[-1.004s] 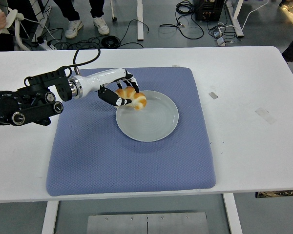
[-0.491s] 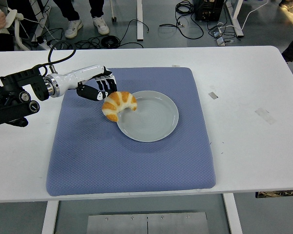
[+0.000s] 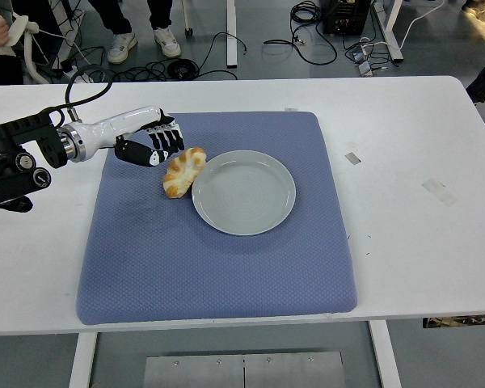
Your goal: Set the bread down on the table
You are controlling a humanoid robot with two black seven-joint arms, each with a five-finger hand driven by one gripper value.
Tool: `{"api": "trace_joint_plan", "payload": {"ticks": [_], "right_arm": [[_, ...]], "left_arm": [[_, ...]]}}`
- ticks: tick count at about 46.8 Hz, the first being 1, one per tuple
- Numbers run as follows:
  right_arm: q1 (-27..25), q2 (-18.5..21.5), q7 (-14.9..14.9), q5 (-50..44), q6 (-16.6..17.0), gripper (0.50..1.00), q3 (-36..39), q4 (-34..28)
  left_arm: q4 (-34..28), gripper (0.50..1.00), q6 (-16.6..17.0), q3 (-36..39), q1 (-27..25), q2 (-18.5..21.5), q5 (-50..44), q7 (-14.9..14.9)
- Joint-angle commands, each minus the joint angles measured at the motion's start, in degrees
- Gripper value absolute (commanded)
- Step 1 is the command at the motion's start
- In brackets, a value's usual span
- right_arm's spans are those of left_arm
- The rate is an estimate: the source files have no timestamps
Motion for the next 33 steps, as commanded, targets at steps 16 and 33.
{"api": "trace_joint_plan", "payload": {"ticks": [16,33], "right_arm": [[-0.1,0.0,0.0,0.0,0.0,1.000,0.0,0.0],[0.0,0.0,0.0,0.0,0.0,1.000,0.0,-0.1]], "left_arm": [[-1.1,0.500,0.0,0.2,0.8,4.3,0.0,-1.2],[-2.3,0.760,0.2,-1.4,1.8,5.3,-0.9,-1.0]]}}
